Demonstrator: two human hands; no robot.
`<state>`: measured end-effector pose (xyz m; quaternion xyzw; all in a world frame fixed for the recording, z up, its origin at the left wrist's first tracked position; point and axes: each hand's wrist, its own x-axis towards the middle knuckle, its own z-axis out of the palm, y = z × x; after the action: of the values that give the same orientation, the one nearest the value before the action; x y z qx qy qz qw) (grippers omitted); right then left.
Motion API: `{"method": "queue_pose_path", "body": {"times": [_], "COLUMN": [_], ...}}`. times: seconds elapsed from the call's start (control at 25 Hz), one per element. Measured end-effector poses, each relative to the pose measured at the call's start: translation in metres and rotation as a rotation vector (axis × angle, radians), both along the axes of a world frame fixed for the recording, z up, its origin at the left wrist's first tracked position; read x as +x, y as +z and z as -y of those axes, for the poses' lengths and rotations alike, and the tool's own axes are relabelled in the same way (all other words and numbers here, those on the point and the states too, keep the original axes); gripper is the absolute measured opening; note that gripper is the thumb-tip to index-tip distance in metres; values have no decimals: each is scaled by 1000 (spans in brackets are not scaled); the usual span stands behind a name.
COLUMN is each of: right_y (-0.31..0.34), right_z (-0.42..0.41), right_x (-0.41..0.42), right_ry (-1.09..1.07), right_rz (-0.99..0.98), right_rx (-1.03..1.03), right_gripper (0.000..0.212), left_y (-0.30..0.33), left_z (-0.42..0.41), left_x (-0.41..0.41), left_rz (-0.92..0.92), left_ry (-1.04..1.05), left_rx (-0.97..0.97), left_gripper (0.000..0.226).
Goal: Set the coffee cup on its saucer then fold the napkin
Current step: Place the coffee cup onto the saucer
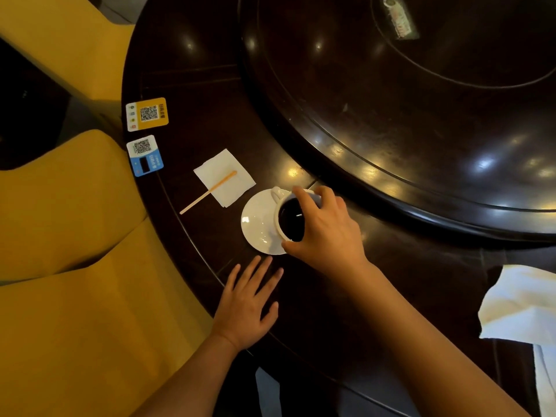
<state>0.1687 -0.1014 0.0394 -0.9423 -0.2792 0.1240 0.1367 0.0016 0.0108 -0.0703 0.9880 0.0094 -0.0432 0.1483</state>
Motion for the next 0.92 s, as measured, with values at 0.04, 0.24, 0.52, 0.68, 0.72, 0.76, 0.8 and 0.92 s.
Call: {"method": "queue_pose_path", "body": {"times": [0.04,0.24,0.52,0.68,0.72,0.76,0.8,0.92], "right_y": [-3,-14,-22,-24,-25,-25,-26,-26], "right_z": [-8,-32,-42,-48,-49,-49,-49,-47], "right_x": [2,7,8,6,4,3,2,4], "right_ry": [16,76,112,116,115,114,114,118], "right_rz": [-6,-17,-11,-51,-56,-57,-58,-57], "right_rx": [-3,-26,-99,-85,-83,-84,-86,-89], "right_gripper": [95,94,90,91,92,92,93,92], "left_y": [0,0,0,-1,-1,-2,-2,-2], "left_z": [0,-1,0,0,0,0,0,0], "left_x": [0,0,0,0,-1,-1,0,0], "left_rz": [0,-2,-4,-26,-29,-29,-27,-25], "left_ry": [2,0,0,0,0,2,4,4], "left_rx": [-2,2,-6,6,6,5,6,7], "left_gripper": [59,59,60,61,61,61,61,60]}}
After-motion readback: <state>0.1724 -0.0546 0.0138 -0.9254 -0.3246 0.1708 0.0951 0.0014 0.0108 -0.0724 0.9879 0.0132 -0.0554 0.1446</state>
